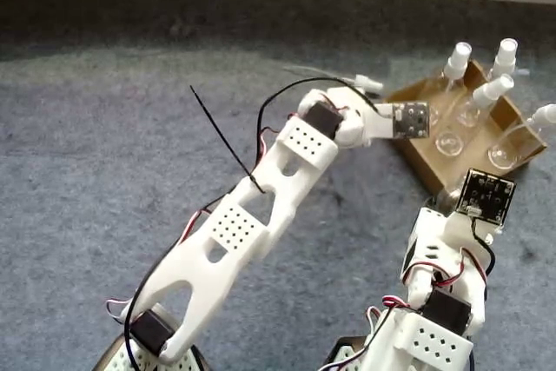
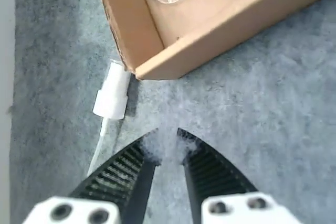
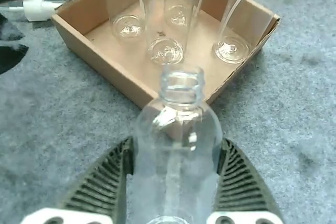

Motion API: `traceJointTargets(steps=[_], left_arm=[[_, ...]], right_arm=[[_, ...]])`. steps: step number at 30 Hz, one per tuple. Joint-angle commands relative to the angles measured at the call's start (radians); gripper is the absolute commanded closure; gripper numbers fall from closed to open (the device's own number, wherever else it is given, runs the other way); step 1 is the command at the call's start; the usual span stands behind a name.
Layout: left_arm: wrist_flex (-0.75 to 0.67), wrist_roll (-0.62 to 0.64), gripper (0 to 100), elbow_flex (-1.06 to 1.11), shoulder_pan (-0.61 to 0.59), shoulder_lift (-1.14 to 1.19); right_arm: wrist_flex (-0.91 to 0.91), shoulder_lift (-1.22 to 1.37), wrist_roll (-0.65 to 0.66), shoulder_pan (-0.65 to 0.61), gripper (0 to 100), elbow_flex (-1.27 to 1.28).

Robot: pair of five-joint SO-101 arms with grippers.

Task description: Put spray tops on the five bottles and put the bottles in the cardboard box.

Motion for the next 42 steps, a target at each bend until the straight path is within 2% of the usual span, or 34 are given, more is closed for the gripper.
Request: traceJointTargets(steps=[1,8,11,17,24,31,38,42], left_arm=[[0.127,0.000,99,-0.053,0.001,-0.182],[0.381,0.000,99,-0.053,-0.007,-0.360],[0.430,0.002,99,-0.053,-0.010,-0.446],[0.434,0.167,99,-0.051,-0.070,-0.616],[0.436,0.241,99,-0.050,-0.170,-0.748],[0.437,0.241,99,-0.050,-0.262,-0.823],[0.437,0.236,99,-0.050,-0.343,-0.771],[0.437,0.236,99,-0.050,-0.430,-0.725]], right_arm=[[-0.012,-0.007,0.000,-0.030,92.1,-0.081],[0.162,-0.005,0.000,-0.173,92.1,-0.275],[0.219,-0.004,0.000,-0.246,92.1,-0.334],[0.314,0.133,0.000,-0.340,92.1,-0.490],[0.323,0.456,0.002,-0.414,92.1,-0.641],[0.245,0.661,0.002,-0.458,92.1,-0.656],[0.179,0.677,0.000,-0.464,92.1,-0.650],[0.154,0.688,0.000,-0.539,92.1,-0.648]])
